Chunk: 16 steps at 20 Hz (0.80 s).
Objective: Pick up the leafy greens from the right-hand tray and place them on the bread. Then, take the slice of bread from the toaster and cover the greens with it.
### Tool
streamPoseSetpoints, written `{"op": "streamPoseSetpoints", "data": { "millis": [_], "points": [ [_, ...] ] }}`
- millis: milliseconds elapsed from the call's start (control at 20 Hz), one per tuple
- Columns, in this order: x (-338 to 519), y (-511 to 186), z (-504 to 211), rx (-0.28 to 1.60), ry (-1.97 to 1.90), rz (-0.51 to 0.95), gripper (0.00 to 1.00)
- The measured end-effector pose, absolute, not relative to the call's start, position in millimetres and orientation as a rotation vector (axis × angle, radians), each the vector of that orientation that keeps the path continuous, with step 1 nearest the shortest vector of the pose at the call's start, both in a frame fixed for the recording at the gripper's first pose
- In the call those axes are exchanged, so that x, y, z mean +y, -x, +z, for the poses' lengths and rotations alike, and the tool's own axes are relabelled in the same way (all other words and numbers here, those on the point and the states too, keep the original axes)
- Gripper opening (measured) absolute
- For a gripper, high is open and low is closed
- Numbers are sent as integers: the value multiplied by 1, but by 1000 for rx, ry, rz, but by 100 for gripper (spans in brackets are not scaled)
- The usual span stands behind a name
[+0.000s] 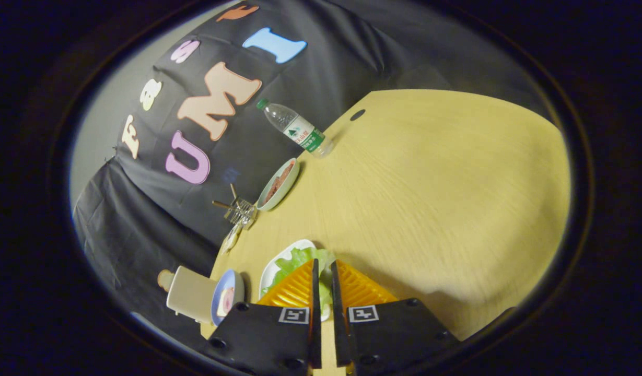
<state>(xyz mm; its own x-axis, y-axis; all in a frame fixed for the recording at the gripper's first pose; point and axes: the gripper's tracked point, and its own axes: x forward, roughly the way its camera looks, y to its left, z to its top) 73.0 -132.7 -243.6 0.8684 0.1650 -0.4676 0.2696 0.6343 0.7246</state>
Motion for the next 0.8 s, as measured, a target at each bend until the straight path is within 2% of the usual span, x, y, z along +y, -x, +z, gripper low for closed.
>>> {"op": "streamPoseSetpoints", "data": {
  "millis": [100,800],
  "points": [
    [-136,-60,-240,531,-874,-64,4],
    [-117,-62,-156,320,-931,20,4]
  ]
}}
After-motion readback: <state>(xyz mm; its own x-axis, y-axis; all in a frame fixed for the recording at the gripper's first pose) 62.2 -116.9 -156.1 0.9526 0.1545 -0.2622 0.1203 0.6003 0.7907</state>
